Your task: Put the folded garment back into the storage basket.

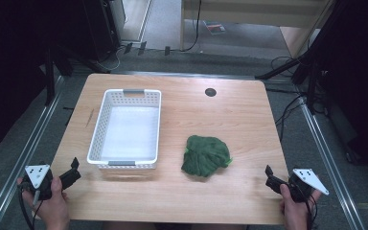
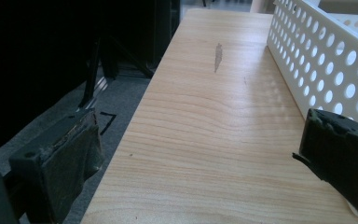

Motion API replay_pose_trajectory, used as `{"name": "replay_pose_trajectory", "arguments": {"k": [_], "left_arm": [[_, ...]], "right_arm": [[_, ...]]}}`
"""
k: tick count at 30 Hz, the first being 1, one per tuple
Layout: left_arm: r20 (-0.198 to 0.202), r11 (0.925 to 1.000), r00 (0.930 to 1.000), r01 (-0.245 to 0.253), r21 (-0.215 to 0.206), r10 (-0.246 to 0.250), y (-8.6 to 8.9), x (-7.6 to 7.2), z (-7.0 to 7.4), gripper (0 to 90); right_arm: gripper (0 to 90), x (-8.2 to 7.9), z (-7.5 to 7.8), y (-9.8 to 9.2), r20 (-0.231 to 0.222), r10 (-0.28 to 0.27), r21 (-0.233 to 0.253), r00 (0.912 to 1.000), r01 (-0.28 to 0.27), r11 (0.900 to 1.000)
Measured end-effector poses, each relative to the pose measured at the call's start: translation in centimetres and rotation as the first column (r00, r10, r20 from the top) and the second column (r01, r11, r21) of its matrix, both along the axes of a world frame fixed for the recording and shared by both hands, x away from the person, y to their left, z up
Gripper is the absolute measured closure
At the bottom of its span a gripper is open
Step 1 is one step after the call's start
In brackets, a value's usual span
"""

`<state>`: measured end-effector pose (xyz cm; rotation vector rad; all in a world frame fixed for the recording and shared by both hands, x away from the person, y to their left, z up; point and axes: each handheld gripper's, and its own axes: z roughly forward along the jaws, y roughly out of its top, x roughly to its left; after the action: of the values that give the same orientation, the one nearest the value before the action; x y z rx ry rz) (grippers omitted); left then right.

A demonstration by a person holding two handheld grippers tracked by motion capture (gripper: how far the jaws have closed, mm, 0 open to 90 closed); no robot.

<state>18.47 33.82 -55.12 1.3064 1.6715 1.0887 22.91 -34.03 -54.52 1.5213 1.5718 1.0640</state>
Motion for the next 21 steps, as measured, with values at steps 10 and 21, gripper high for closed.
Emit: {"name": "replay_pose_trajectory", "arguments": {"k": [10, 21], "left_arm": [[0.016, 0.9981, 0.9992, -0.038, 0.048, 0.037, -0.42, 0.03, -0.02, 0.0], [-0.008, 0.999, 0.9995, -0.03, 0.034, 0.03, -0.49, -0.55, 0.72, 0.0]], "right_arm": [[0.0, 0.05, 0.01, 0.15, 0.006, 0.003, -0.012, 1.0, -0.003, 1.0], [0.3, 0.21, 0.01, 0.23, 0.006, 0.015, -0.016, 0.9999, -0.015, 1.0]]}}
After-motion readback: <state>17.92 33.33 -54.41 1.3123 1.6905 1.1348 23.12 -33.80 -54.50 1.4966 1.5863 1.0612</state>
